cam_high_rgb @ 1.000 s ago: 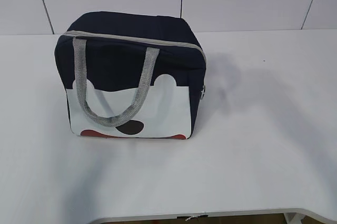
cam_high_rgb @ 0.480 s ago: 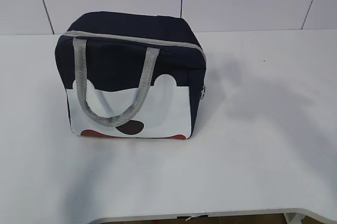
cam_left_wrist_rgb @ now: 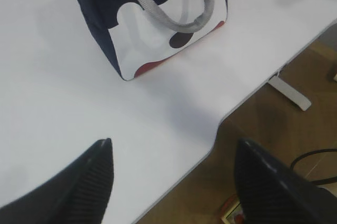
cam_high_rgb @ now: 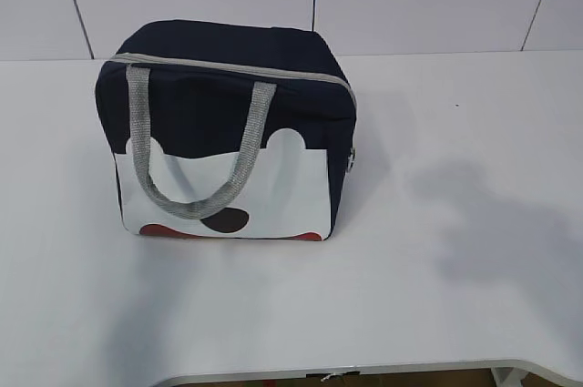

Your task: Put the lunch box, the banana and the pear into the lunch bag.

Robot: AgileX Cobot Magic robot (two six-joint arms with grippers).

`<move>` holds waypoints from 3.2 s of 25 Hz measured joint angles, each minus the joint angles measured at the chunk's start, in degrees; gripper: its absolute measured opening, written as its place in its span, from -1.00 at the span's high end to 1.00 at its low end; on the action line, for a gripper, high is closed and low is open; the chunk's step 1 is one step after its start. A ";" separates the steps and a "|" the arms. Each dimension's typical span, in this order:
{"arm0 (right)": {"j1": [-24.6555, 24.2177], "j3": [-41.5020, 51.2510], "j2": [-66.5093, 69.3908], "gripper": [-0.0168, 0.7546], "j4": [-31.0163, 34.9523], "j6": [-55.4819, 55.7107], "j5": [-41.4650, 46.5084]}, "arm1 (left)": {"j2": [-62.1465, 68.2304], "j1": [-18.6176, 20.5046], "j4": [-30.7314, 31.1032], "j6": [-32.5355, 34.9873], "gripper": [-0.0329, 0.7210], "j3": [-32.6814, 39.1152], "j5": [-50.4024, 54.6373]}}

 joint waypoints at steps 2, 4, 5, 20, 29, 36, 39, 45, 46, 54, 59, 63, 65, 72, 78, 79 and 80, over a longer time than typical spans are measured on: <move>0.00 2.11 -2.16 -0.41 0.00 1.27 0.00 | -1.41 0.00 -1.41 0.00 -0.48 1.84 -1.27; 0.00 4.22 -4.65 -0.41 -0.04 2.26 -0.25 | -3.45 0.00 -2.58 0.00 -0.48 3.71 -2.43; 0.00 5.02 -5.69 -0.41 -0.04 2.81 -0.49 | -4.70 0.00 -2.97 0.00 -0.48 4.77 -2.74; 0.00 20.67 -23.24 -0.41 -1.49 8.63 -5.40 | -18.58 0.00 -4.63 0.00 -0.48 11.27 -3.38; 0.00 28.40 -31.93 -0.41 -4.96 9.22 -5.88 | -18.58 0.00 -3.64 0.00 -0.48 12.29 0.01; 0.00 28.73 -32.17 -0.41 -6.45 10.04 -6.32 | -18.58 0.00 -3.53 -0.11 -0.48 12.86 1.36; 0.00 28.73 -32.17 -0.41 -6.55 10.11 -6.34 | -18.58 0.00 -3.53 -0.10 -0.45 12.86 1.36; 0.00 28.73 -32.17 -0.41 -6.59 10.17 -6.44 | -18.58 0.00 -3.53 -0.10 -0.42 12.86 1.36; 0.00 28.73 -32.17 -0.41 -6.59 10.17 -6.44 | -18.58 0.00 -3.53 -0.10 -0.41 12.86 1.36; 0.00 28.73 -32.17 -0.41 -6.59 10.25 -6.47 | -18.58 0.00 -3.53 -0.10 -0.38 12.86 1.36; 0.00 28.73 -32.17 -0.41 -6.59 10.25 -6.47 | -18.58 0.00 -3.53 -0.10 -0.37 12.86 1.36; 0.00 28.73 -32.17 -0.41 -6.59 10.25 -6.47 | -18.58 0.00 -3.53 -0.10 -0.37 12.86 1.36; 0.00 28.73 -32.17 -0.41 -6.59 10.25 -6.47 | -18.58 0.00 -3.53 -0.10 -0.37 12.86 1.36; 0.00 28.73 -32.17 -0.41 -6.59 10.31 -6.56 | -18.58 0.00 -3.53 -0.10 -0.37 12.86 1.36; 0.00 28.73 -32.17 -0.41 -6.68 10.31 -6.67 | -18.58 2.93 -3.65 -0.10 -0.37 12.86 1.36; 0.00 28.73 -32.17 -0.41 -6.68 10.31 -6.67 | -18.58 4.37 -3.74 -0.10 -0.37 12.86 1.36; -0.31 28.73 -32.17 -0.41 -6.68 10.31 -6.75 | -18.58 5.77 -3.74 -0.10 -0.36 12.86 1.36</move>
